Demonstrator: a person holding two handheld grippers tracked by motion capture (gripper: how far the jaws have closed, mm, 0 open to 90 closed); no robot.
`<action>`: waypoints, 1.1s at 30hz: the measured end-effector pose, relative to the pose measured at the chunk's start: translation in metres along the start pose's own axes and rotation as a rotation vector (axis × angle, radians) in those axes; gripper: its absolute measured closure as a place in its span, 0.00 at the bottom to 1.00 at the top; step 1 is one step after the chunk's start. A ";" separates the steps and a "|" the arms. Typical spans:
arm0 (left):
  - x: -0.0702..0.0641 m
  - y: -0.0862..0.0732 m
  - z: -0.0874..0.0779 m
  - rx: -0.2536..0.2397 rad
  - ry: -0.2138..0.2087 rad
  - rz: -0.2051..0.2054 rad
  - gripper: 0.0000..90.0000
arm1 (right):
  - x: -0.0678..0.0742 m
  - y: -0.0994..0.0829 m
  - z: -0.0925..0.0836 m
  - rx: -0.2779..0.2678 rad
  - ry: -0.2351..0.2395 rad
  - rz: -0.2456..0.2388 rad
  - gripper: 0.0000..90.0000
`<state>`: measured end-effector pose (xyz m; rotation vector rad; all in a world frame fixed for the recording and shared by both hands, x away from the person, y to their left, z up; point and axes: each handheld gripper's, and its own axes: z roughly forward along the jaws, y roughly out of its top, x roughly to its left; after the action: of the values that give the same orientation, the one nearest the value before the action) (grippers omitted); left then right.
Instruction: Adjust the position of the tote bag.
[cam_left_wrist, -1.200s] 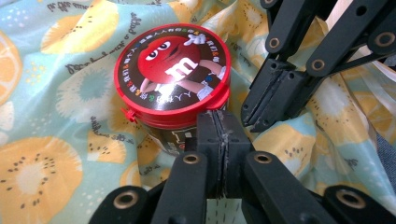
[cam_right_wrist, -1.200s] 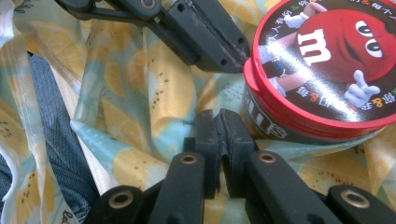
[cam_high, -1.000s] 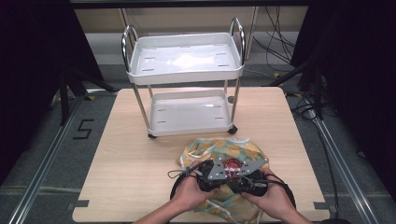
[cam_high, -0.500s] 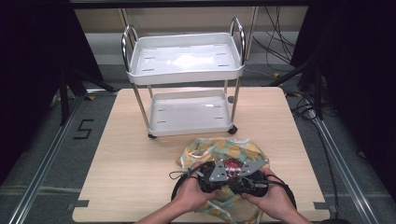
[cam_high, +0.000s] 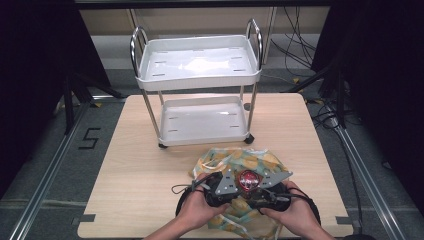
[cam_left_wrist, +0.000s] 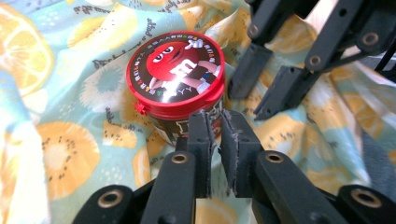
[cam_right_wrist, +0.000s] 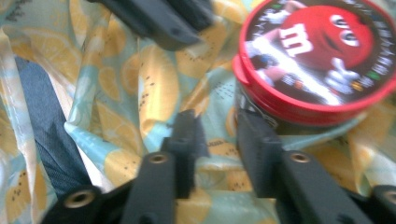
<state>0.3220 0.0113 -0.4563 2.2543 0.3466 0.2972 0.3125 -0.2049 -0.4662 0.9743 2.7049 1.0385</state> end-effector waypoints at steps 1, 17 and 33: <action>0.000 -0.001 0.000 0.009 -0.006 0.000 0.89 | -0.003 -0.001 -0.005 0.018 -0.001 0.002 0.68; 0.002 -0.014 0.016 0.091 -0.032 -0.009 0.87 | -0.023 0.002 -0.010 -0.073 -0.078 -0.011 0.35; 0.003 -0.014 0.018 0.092 -0.027 -0.006 0.87 | -0.029 0.020 0.001 -0.073 -0.054 -0.131 0.20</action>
<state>0.3285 0.0086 -0.4781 2.3446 0.3591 0.2516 0.3469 -0.2100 -0.4589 0.7896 2.6265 1.0624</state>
